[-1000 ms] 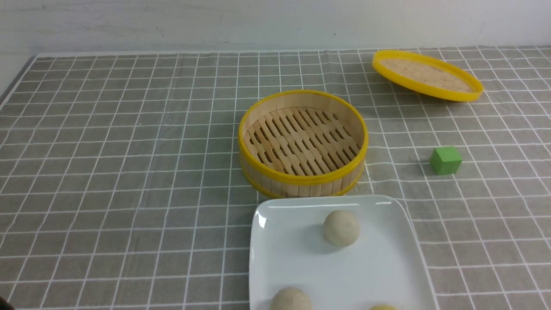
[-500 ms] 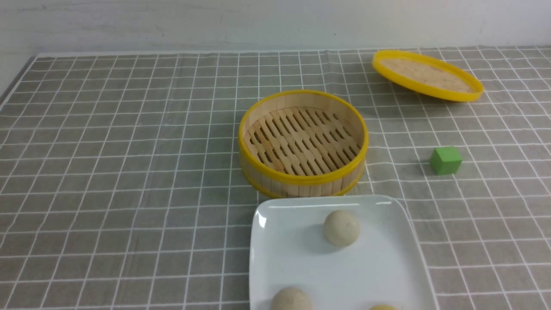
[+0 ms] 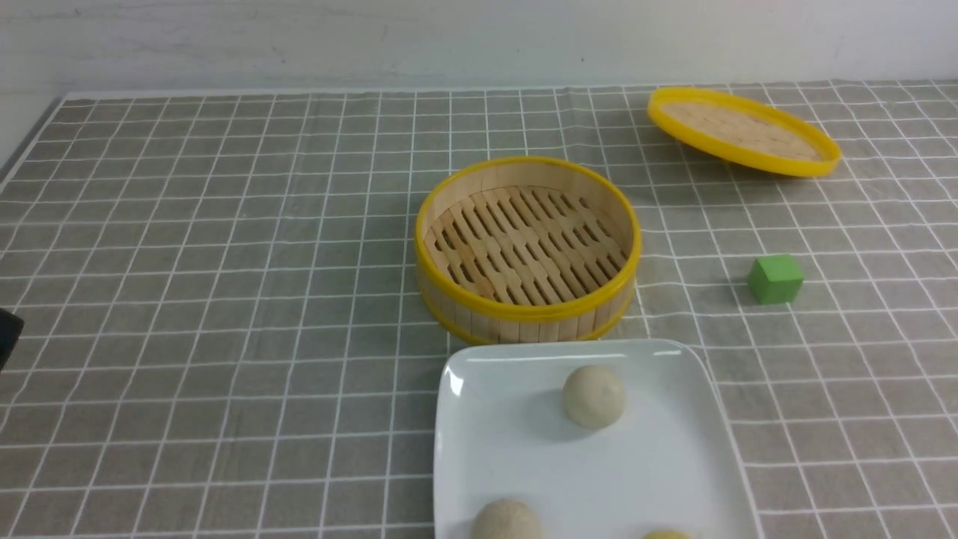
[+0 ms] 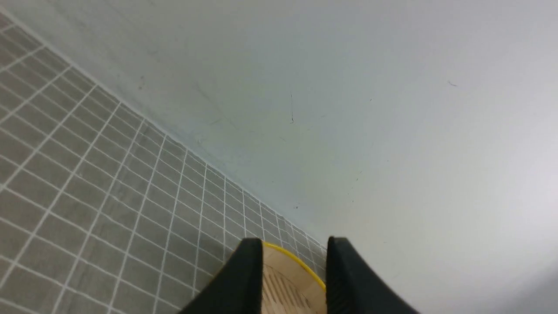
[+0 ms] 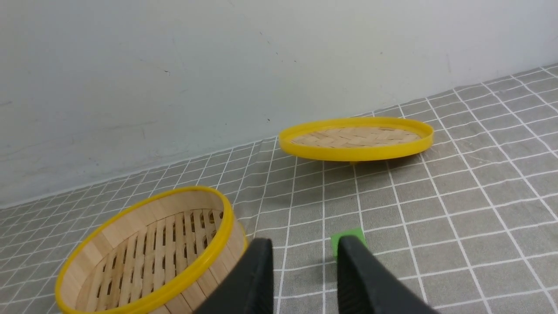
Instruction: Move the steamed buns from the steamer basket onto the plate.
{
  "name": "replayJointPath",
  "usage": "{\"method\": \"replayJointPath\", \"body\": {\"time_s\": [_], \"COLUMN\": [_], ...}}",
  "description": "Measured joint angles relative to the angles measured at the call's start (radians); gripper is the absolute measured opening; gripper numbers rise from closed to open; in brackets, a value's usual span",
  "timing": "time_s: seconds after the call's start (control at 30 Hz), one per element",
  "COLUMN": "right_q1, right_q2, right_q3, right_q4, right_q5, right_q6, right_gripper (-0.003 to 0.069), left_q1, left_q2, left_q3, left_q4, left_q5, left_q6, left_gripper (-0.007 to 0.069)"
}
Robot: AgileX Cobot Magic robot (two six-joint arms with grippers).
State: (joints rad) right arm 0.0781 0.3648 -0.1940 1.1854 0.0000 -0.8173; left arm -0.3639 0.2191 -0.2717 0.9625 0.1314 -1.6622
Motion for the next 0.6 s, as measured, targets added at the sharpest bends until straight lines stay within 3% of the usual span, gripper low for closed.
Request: {"method": "replayJointPath", "body": {"time_s": [0.07,0.23,0.27,0.3,0.33,0.43,0.6], "right_q1": [0.000,0.000,0.000,0.000,0.000,0.000,0.000], "right_q2": [0.000,0.000,0.000,0.000,0.000,0.000,0.002], "right_q3": [0.000,0.000,0.000,0.000,0.000,0.000,0.001], "right_q4": [0.000,0.000,0.000,0.000,0.000,0.000,0.000], "right_q5": [0.000,0.000,0.000,0.000,0.000,0.000,0.000], "right_q6": [0.000,0.000,0.000,0.000,0.000,0.000,0.000], "right_gripper": [0.0236,0.0239,0.0239,0.0239,0.0239,0.0239,0.0239], "left_q1": [0.000,0.000,0.000,0.000,0.000,0.009,0.114], "left_q2": [0.000,0.000,0.000,-0.001,-0.020,-0.092,-0.222], "left_q3": [0.000,0.000,0.000,0.002,0.022,0.106,0.280], "left_q4": [-0.005,-0.210,-0.224,-0.306,-0.465,-0.666,-0.939], "left_q5": [0.008,0.088,0.090,0.097,0.098,0.075,-0.004], "left_q6": [0.079,0.811,0.843,1.001,1.248,1.495,1.725], "left_gripper": [0.0240,0.0240,0.0240,0.0240,0.0240,0.0240,0.0240]}}
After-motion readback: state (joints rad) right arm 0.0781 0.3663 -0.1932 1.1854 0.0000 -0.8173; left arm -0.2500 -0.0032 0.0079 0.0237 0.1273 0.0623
